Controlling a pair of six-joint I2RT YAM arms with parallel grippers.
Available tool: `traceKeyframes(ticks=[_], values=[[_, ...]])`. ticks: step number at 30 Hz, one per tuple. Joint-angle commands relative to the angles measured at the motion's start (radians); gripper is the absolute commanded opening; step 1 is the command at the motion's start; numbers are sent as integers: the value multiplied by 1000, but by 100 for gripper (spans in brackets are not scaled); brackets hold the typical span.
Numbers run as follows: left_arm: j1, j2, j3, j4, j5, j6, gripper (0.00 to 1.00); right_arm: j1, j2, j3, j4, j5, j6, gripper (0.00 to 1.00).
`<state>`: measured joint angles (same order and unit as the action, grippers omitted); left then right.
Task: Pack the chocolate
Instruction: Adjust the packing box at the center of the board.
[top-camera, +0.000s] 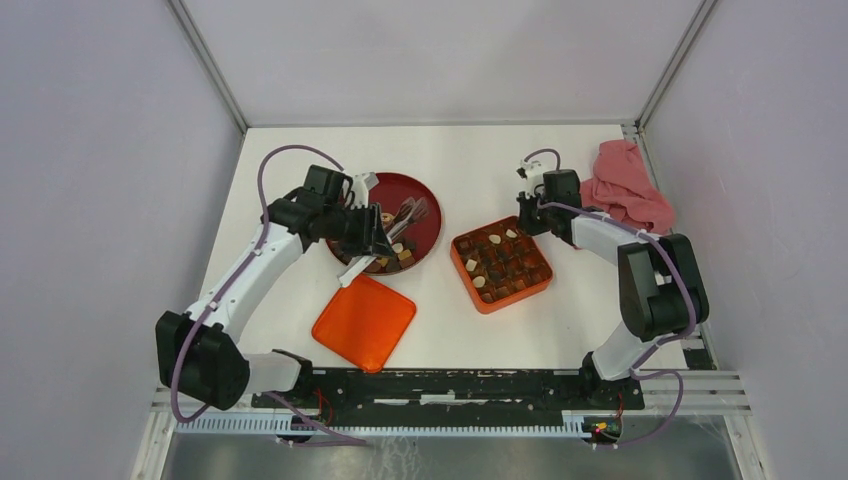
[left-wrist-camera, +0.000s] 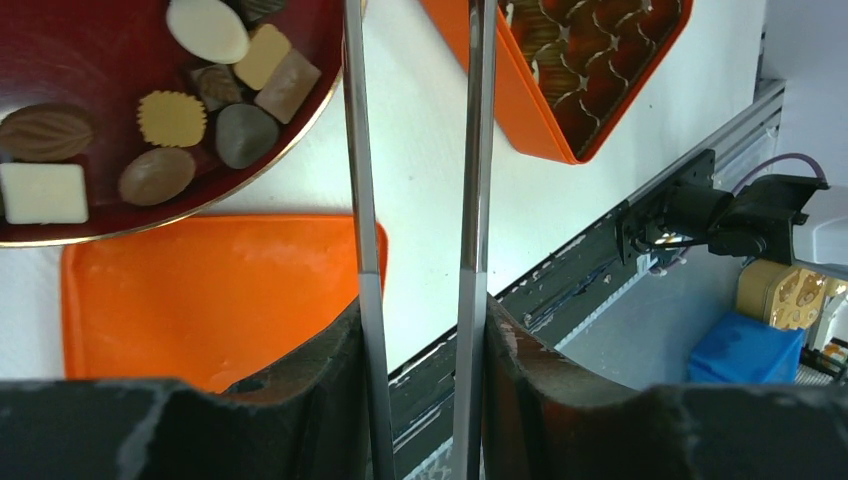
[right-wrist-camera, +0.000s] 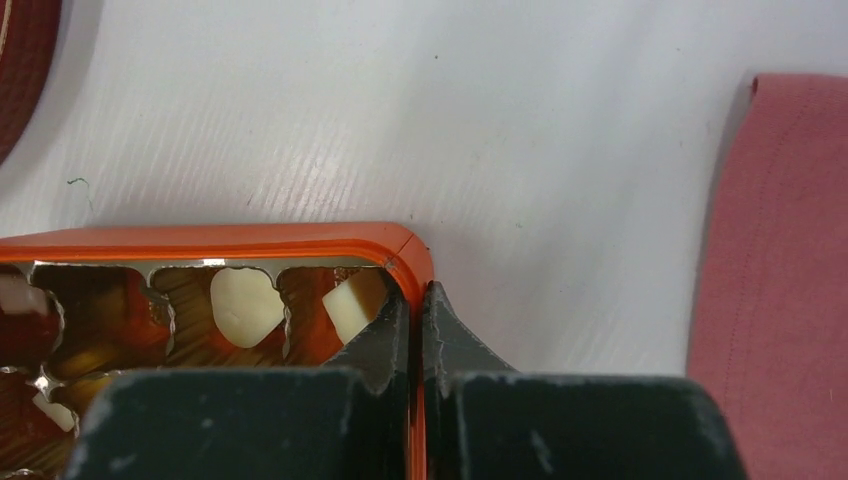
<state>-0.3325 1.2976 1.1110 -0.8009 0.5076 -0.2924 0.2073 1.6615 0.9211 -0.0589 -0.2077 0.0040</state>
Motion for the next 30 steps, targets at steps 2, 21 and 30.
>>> traceKeyframes(ticks=[2,21,30], values=[[-64,-19,51,96,4,-90,2,-3,-98,48,51,7,82,0],[-282,12,115,274,-17,-188,2,24,-174,198,-42,118,-47,0],[-406,81,123,360,-45,-225,2,34,-195,130,-25,82,-33,0]])
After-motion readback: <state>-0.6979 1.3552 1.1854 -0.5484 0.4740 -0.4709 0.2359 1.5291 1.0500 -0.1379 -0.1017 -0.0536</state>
